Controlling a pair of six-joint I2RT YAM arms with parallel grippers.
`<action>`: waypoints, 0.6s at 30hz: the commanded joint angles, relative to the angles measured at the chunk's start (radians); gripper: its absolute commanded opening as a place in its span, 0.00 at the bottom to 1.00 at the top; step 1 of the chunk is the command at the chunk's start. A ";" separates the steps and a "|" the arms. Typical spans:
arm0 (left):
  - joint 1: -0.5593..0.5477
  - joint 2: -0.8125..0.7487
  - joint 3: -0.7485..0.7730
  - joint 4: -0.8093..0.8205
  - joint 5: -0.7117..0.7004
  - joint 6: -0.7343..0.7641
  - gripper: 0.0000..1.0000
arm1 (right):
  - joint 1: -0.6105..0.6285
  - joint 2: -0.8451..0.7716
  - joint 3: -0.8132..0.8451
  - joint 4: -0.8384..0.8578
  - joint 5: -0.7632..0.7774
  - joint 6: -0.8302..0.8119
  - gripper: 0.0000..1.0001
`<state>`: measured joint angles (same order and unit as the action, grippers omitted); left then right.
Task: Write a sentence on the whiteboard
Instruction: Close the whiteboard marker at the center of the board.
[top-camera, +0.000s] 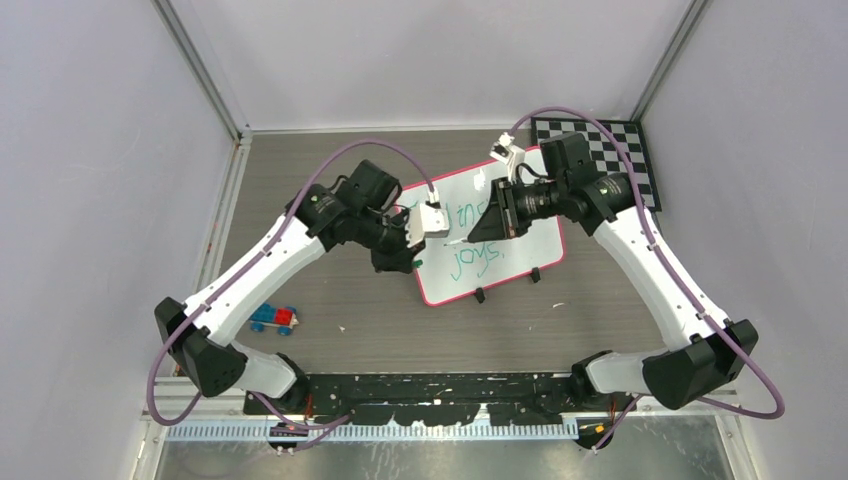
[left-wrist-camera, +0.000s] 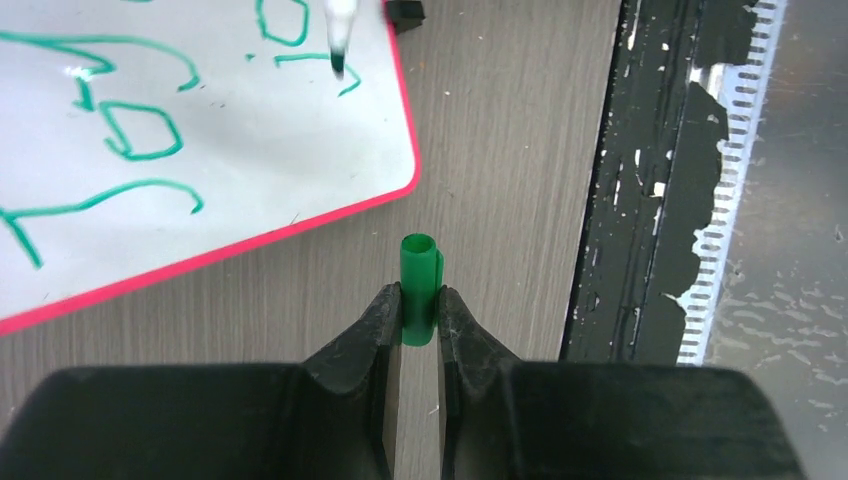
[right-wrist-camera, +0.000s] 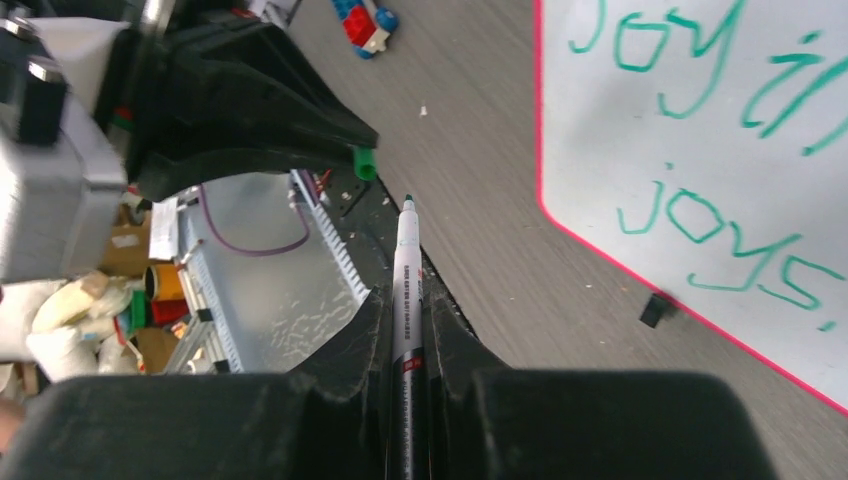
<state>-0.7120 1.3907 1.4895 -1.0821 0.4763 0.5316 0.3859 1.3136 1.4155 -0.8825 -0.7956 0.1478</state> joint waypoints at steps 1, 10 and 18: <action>-0.039 0.020 0.057 -0.006 0.035 -0.023 0.00 | 0.034 -0.014 0.002 0.023 -0.085 0.022 0.00; -0.066 0.026 0.083 0.009 0.073 -0.027 0.00 | 0.077 -0.001 -0.012 0.013 -0.093 0.011 0.00; -0.077 0.021 0.090 0.016 0.093 -0.029 0.00 | 0.097 0.011 -0.008 0.011 -0.102 0.012 0.00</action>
<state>-0.7792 1.4235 1.5398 -1.0813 0.5285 0.5079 0.4728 1.3209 1.4055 -0.8841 -0.8749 0.1570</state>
